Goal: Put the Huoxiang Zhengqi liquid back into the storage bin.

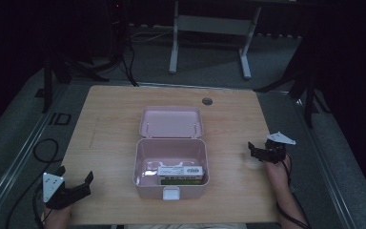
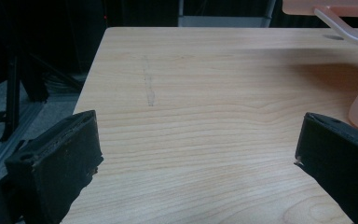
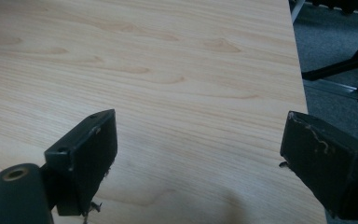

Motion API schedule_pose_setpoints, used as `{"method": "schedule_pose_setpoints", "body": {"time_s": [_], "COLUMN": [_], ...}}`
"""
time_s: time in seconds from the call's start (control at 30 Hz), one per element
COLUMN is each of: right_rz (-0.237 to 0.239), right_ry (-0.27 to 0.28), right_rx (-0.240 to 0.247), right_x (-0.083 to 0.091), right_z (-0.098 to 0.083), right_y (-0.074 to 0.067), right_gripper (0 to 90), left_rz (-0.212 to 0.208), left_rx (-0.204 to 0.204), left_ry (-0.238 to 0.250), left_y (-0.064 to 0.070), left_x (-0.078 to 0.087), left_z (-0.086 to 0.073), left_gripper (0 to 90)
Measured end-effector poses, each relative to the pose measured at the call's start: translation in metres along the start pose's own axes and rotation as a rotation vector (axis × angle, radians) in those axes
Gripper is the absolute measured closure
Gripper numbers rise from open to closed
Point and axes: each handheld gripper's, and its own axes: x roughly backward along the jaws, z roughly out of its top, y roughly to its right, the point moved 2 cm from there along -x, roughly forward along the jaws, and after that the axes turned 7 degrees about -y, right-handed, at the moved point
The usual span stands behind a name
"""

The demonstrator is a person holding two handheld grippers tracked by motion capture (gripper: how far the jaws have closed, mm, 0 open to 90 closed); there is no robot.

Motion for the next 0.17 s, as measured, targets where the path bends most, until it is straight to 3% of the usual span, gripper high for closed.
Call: {"method": "schedule_pose_setpoints", "body": {"time_s": [0.17], "right_rz": [0.000], "right_ry": [0.008], "right_rx": [-0.024], "right_x": [0.0005], "right_z": [-0.0034], "right_y": [0.0052], "right_gripper": [10.8], "left_rz": [0.000], "left_rx": [0.000], "left_ry": [0.003], "left_y": [0.0000], "left_x": [0.0002], "left_z": [-0.0001], "left_gripper": [0.3]}}
